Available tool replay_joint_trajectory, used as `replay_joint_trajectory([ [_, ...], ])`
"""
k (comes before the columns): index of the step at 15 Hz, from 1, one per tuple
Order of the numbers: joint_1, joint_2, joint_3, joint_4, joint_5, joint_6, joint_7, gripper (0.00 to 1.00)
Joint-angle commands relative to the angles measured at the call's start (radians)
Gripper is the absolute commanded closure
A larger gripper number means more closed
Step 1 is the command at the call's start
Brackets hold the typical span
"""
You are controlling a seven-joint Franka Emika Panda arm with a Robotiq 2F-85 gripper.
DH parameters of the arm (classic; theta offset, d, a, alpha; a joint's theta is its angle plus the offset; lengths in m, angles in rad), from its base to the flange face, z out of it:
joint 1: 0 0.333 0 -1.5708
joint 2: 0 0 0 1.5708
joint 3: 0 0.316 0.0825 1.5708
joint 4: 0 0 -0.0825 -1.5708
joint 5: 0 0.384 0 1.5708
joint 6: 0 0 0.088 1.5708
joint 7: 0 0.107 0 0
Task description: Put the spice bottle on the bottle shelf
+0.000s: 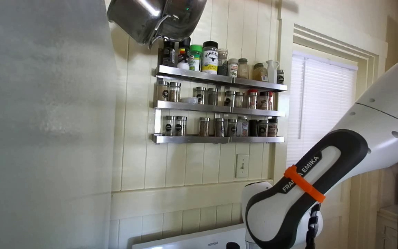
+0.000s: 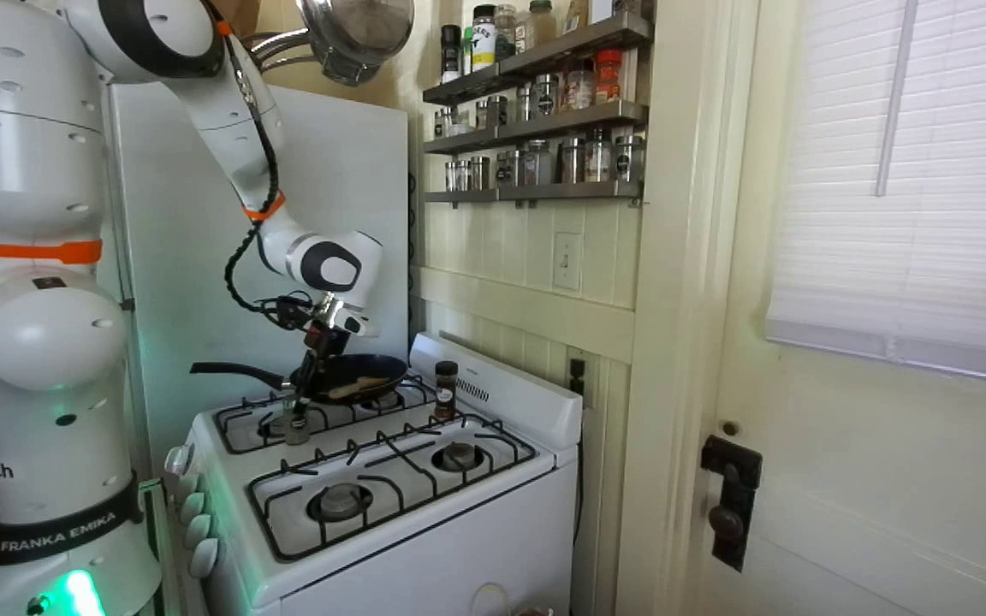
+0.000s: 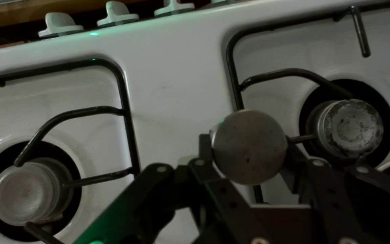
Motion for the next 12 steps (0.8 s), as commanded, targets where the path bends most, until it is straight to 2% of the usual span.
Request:
replay_joint_trajectory([
  [1,0.014,-0.012,-0.005,0.001,0.063,-0.011,-0.025,0.75],
  [7,0.001,-0.209,-0.022,-0.035,0.147,-0.272,-0.003,0.75],
  [12,-0.06,-0.384,-0.063,-0.068,0.051,-0.436,0.155,0.75],
])
